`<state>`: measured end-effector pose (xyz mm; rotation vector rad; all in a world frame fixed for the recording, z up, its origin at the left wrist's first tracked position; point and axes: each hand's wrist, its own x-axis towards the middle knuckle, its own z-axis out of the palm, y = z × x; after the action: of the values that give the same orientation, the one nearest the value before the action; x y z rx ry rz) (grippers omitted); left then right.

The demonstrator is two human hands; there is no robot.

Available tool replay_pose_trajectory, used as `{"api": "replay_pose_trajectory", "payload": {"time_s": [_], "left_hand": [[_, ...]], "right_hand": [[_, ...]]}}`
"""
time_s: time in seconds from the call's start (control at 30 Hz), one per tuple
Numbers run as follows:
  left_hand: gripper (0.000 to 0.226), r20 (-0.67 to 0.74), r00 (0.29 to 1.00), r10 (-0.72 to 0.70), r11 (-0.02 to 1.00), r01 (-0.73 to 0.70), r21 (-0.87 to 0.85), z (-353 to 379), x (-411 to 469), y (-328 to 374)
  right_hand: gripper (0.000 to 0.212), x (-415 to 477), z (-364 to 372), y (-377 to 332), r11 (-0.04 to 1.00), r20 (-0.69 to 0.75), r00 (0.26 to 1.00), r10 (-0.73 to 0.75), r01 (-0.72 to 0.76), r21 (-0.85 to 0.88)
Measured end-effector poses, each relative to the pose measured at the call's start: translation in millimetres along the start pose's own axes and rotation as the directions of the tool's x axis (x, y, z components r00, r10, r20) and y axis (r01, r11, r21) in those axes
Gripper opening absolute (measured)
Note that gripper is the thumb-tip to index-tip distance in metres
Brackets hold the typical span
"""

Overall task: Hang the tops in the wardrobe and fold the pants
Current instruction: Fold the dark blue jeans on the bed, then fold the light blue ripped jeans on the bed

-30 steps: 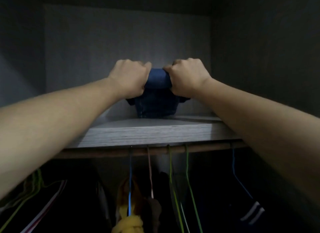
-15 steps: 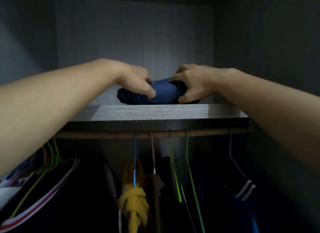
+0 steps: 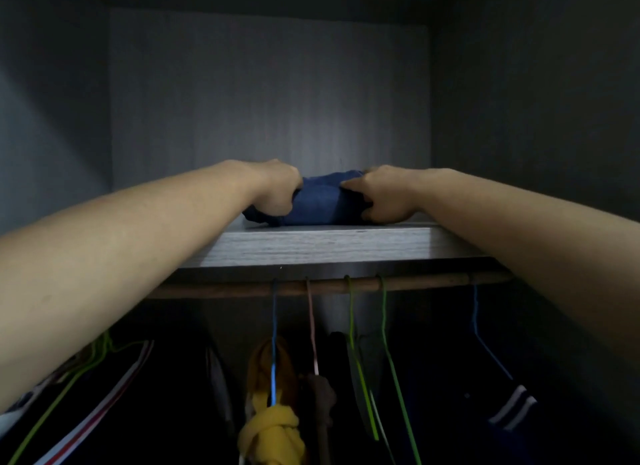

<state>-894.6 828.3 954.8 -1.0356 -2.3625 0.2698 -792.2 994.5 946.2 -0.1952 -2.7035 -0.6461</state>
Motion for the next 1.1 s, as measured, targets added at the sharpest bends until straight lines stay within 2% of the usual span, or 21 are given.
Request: {"api": "replay_pose_trajectory", "payload": {"time_s": [0.13, 0.27, 0.4, 0.5, 0.57, 0.67, 0.77, 0.93, 1.1], "left_hand": [[0.022, -0.007, 0.999, -0.039, 0.996, 0.039, -0.078, 2.1, -5.1, -2.4], [0.044, -0.264, 0.958, -0.114, 0.992, 0.098, -0.075, -6.3, -15.1, -8.7], [0.049, -0.488, 0.857, -0.165, 0.986, 0.139, -0.089, -13.8, -23.1, -6.0], [0.052, -0.589, 0.789, -0.174, 0.984, 0.11, -0.143, -21.7, -24.4, 2.3], [0.054, -0.676, 0.721, -0.152, 0.985, 0.056, -0.162, -26.5, -27.7, 9.3], [0.058, -0.813, 0.577, -0.074, 0.994, -0.025, -0.108, -32.4, -43.8, 17.4], [0.06, -0.87, 0.493, -0.022, 0.994, -0.083, -0.073, -32.8, -77.0, 25.0], [0.061, -0.866, 0.49, -0.1, 0.967, -0.156, -0.201, -23.0, -151.0, 65.7], [0.062, -0.837, 0.505, -0.209, 0.866, -0.303, -0.399, -20.5, -229.5, 173.1]], "right_hand": [[0.055, -9.9, -2.1, -4.4, 0.995, -0.032, 0.999, 0.031, -0.028, 0.091], [0.056, -20.8, -7.3, -1.7, 0.986, -0.157, 0.977, 0.145, -0.128, 0.111], [0.061, -38.9, -9.3, 1.7, 0.943, -0.381, 0.863, 0.332, -0.319, 0.098], [0.056, -58.3, -8.7, 3.2, 0.91, -0.493, 0.766, 0.412, -0.368, 0.189], [0.053, -75.1, -6.1, 3.3, 0.897, -0.549, 0.71, 0.44, -0.378, 0.231], [0.05, -102.5, -3.6, 1.0, 0.882, -0.625, 0.631, 0.46, -0.409, 0.236], [0.052, -135.2, -4.8, -7.6, 0.878, -0.657, 0.615, 0.437, -0.449, 0.163], [0.056, -225.0, -4.0, -40.0, 0.883, -0.693, 0.634, 0.343, -0.47, 0.007], [0.06, -379.4, 14.4, -65.4, 0.832, -0.66, 0.621, 0.422, -0.555, 0.01]]}}
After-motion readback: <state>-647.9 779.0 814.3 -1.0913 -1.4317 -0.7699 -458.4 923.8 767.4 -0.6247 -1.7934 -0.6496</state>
